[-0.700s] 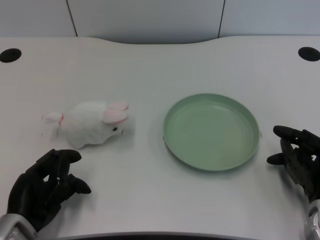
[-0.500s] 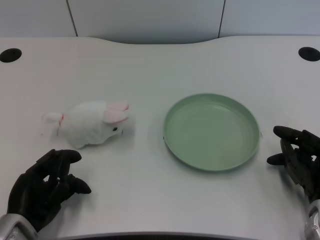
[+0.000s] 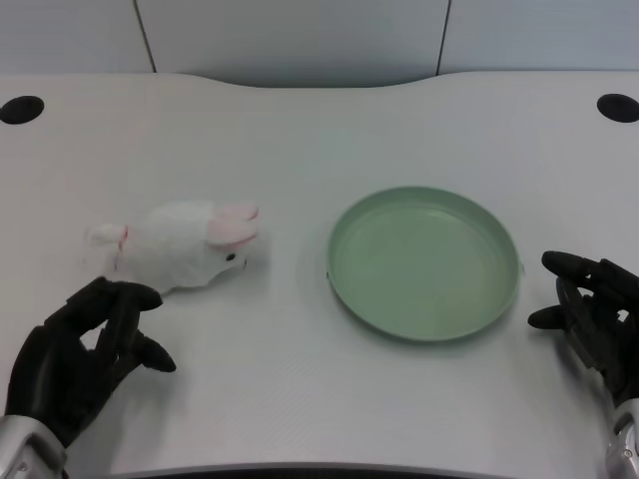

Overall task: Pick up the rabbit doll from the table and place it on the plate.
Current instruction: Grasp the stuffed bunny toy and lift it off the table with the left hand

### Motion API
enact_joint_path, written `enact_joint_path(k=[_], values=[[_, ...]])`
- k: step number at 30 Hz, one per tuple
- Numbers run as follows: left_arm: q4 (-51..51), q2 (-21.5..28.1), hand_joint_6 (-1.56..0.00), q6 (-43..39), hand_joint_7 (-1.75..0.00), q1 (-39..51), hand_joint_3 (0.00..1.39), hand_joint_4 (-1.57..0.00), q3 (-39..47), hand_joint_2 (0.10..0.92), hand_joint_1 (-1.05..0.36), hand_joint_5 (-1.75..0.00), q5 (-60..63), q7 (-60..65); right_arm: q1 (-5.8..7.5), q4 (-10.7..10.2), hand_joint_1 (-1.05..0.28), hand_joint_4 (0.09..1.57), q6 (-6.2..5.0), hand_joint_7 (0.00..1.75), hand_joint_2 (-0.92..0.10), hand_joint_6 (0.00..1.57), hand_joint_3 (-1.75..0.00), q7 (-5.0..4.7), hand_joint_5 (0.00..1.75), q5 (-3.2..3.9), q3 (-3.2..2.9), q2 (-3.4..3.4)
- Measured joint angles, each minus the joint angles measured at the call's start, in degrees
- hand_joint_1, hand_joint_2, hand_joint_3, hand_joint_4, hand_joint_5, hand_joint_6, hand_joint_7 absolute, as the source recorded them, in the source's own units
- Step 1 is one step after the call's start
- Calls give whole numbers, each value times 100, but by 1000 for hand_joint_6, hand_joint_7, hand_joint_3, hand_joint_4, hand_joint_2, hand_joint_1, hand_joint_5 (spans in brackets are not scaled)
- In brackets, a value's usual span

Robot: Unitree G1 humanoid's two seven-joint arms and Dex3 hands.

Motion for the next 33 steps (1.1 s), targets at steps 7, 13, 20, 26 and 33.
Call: enact_joint_path(k=[7, 13, 20, 26, 33], values=[[-492, 760, -617, -1256, -572, -300, 478, -477, -412, 921, -580, -1525, 1157, -144, 0, 1, -398, 876, -59, 359, -921, 931, -312, -22, 1057, -13, 9, 6], [-653, 1559, -491, -1400, -308, -911, 313, -244, -733, 921, -640, -1322, 2164, -132, -2, 4, -414, 877, -24, 374, -921, 928, -319, -122, 1105, -72, 27, 12], [-134, 2348, -272, -1871, -113, -1869, 173, -4, -1469, 921, -756, -790, 3773, 134, -22, 17, -396, 872, 29, 370, -921, 917, -303, 7, 1091, -26, -18, 29], [752, 2559, -145, -2033, -16, -2769, 131, 1, -2298, 921, -869, -347, 5234, 573, -50, 33, -409, 908, 76, 371, -921, 929, -304, 34, 1081, 3, -25, 12], [2172, 2378, -79, -1731, -2, -3784, 85, 1, -3155, 921, -984, -134, 5970, 694, -23, 39, -386, 896, 29, 360, -921, 930, -312, 49, 1049, 5, -29, -18]])
